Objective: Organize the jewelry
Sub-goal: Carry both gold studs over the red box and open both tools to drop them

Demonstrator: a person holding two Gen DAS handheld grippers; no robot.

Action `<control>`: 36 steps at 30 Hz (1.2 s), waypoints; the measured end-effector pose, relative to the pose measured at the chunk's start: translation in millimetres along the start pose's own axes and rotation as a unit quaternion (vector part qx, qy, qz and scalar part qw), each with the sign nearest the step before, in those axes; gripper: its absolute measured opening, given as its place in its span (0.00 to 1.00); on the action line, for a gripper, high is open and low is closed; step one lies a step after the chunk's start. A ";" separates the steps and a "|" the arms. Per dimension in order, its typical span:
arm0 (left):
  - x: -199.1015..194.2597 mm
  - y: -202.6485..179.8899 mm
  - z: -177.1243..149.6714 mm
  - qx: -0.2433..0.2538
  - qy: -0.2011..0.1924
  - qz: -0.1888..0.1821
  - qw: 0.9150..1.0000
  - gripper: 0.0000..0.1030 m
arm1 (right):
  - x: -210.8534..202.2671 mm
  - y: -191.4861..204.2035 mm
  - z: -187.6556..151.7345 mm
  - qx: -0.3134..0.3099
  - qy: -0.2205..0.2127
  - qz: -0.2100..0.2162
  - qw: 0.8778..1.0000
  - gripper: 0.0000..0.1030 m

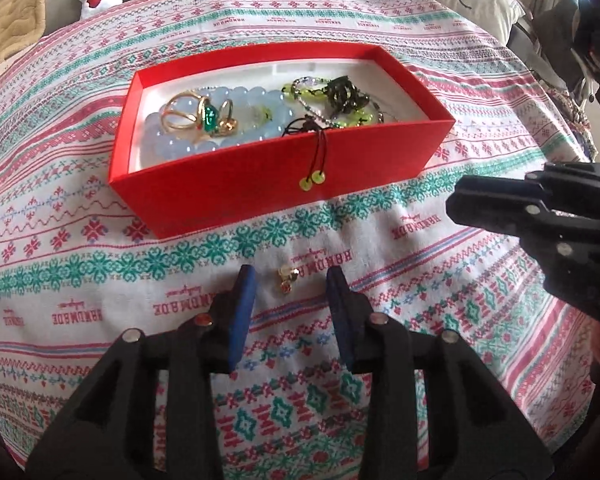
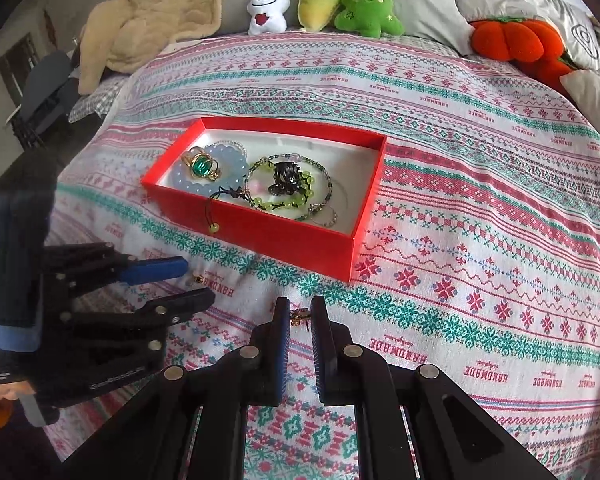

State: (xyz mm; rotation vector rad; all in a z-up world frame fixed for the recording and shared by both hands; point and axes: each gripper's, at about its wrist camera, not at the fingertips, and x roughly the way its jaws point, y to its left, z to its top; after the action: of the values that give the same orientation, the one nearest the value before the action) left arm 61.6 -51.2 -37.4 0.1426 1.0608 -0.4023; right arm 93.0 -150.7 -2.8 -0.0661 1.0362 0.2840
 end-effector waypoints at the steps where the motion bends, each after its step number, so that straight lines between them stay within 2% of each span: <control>1: 0.8 -2.1 0.8 0.004 -0.001 0.004 1.000 0.37 | -0.5 0.6 -0.6 0.000 0.000 0.000 1.000 0.10; 3: 1.8 -4.1 2.6 0.007 -0.001 0.006 1.000 0.30 | -1.1 0.3 -0.7 -0.001 0.000 0.001 1.000 0.10; 5: 3.4 -5.5 3.9 0.008 0.000 0.005 1.000 0.13 | -1.6 0.6 -1.2 -0.002 0.000 0.002 1.000 0.10; 6: 5.2 -6.5 5.5 0.007 0.002 0.004 1.000 0.11 | -1.7 1.7 -1.8 -0.002 0.000 0.002 1.000 0.10; 10: 1.8 -6.6 3.0 0.010 0.002 0.008 1.000 0.10 | -2.6 1.0 -1.4 -0.001 0.000 0.002 1.000 0.10; 15: -11.8 -0.8 7.9 -0.005 -0.006 -0.006 1.000 0.10 | -8.3 -1.4 1.3 0.002 -0.008 0.003 1.000 0.10; 26: -67.5 19.9 40.5 -0.036 -0.079 -0.023 0.996 0.10 | -27.4 -5.3 29.9 0.008 -0.046 0.010 0.999 0.10; 29: -68.0 25.1 54.6 -0.048 -0.092 -0.024 0.994 0.10 | -25.9 -7.0 42.1 0.014 -0.053 0.012 0.998 0.10; 36: -43.4 31.0 80.7 -0.077 -0.097 -0.021 0.992 0.10 | -5.2 -10.7 68.0 0.039 -0.055 0.018 0.998 0.10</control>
State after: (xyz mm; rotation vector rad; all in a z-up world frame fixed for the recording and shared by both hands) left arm 121.4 -36.4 37.3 -0.0567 0.8996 -0.3634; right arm 150.4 -149.2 35.6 0.0380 0.9394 0.2758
